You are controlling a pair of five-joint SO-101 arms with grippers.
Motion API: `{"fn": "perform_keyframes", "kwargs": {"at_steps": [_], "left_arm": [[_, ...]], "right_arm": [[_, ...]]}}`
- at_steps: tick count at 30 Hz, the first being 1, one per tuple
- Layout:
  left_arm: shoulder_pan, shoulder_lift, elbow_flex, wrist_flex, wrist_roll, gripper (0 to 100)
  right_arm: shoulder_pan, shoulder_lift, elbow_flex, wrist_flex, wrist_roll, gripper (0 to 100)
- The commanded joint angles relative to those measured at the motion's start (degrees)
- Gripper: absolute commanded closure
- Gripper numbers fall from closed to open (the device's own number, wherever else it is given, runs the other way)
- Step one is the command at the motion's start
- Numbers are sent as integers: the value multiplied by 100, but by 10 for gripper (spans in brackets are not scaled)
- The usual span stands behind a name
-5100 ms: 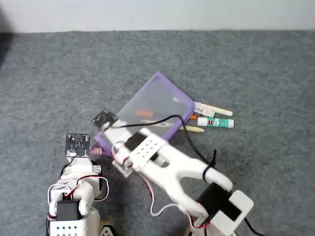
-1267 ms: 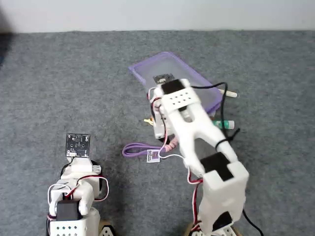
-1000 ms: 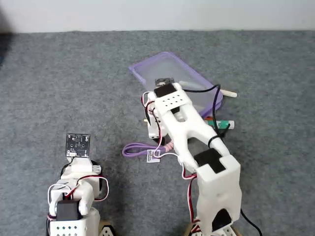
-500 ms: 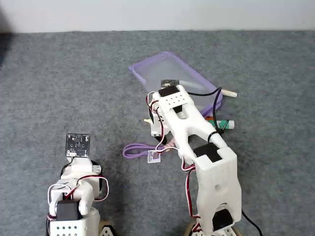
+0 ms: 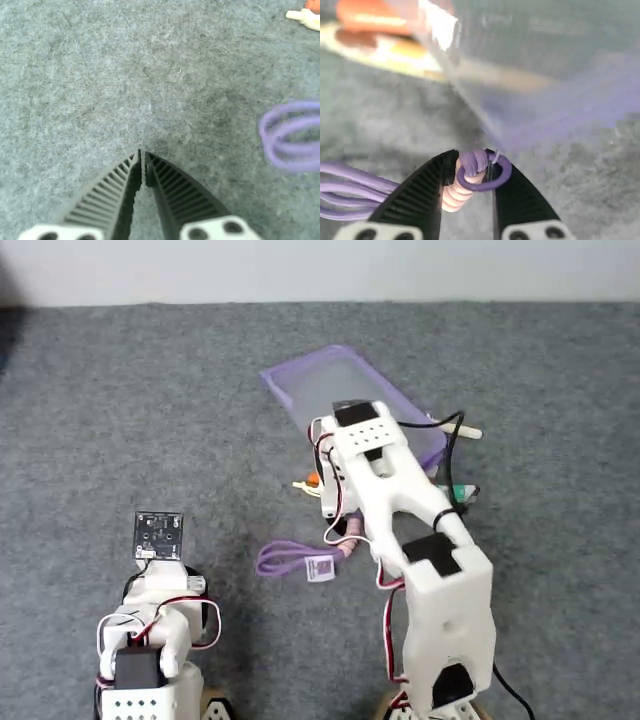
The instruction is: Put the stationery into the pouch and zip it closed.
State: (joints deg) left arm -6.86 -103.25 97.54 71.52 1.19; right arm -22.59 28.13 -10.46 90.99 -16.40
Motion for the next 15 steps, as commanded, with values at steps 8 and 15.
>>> {"fn": "perform_keyframes", "kwargs": {"at_steps": [8, 15], "left_arm": [[-35, -53, -119, 26, 26, 986], [-35, -53, -119, 26, 26, 986]], "right_arm": [[-1007, -1288, -79, 541, 1064, 989], [-1235, -1543, -62, 637, 1785, 989]]}}
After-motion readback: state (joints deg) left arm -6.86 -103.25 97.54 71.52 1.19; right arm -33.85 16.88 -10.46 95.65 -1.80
